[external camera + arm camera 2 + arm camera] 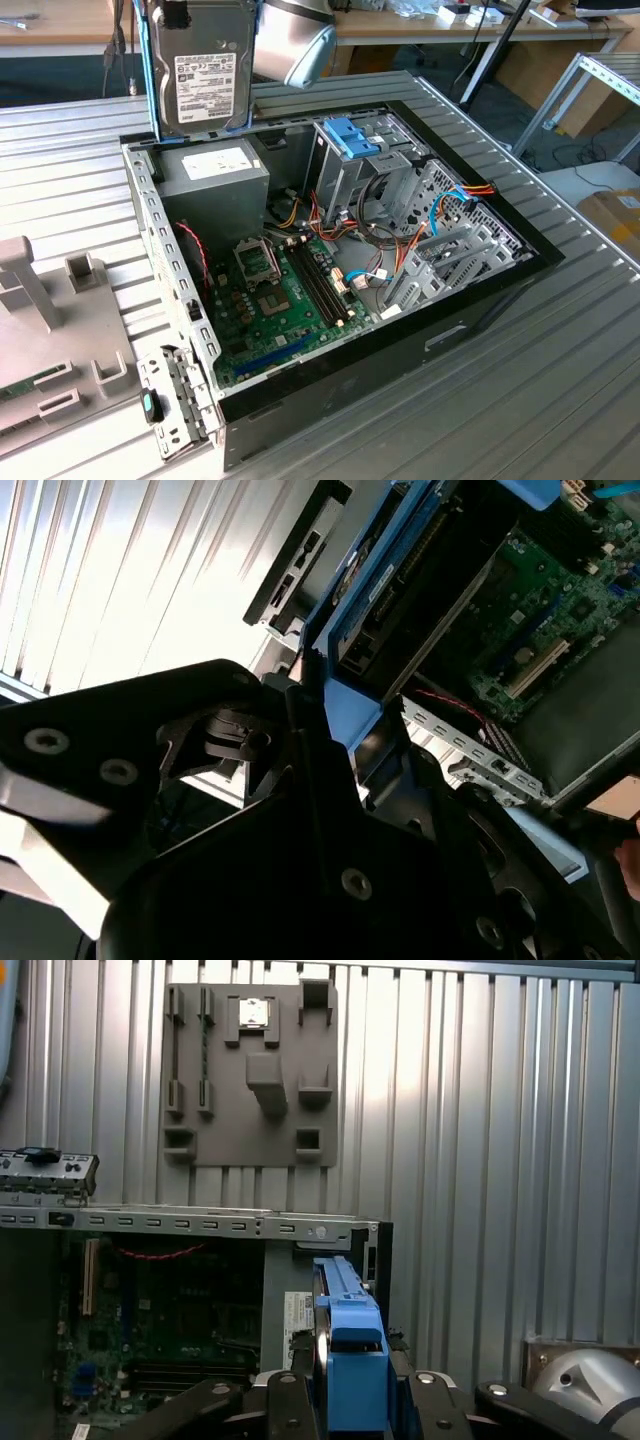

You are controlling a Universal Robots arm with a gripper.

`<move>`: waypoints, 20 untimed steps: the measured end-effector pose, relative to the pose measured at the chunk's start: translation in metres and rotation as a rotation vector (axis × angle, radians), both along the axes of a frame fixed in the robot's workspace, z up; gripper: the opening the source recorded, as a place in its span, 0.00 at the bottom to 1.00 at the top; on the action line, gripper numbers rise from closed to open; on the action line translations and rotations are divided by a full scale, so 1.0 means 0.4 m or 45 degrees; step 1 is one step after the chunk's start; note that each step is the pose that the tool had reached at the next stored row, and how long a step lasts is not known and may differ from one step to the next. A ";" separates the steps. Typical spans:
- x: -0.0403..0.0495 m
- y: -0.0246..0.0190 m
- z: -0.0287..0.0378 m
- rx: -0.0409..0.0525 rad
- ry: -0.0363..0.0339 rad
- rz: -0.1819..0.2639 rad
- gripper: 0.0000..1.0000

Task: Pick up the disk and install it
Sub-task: 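Pick up the disk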

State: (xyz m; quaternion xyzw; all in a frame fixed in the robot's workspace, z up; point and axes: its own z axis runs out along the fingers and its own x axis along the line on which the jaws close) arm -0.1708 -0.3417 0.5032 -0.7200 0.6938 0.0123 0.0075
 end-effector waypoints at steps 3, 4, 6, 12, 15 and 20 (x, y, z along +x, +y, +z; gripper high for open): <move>0.054 0.001 0.000 0.000 0.0001 0.000 0.36; 0.056 0.002 0.000 0.000 0.0001 0.000 0.36; 0.059 0.002 0.000 0.000 -0.0001 0.000 0.36; 0.059 0.002 0.000 0.000 0.0001 0.000 0.36; 0.060 0.002 0.000 0.000 0.0000 0.000 0.36; 0.068 0.002 0.000 0.000 -0.0001 0.000 0.36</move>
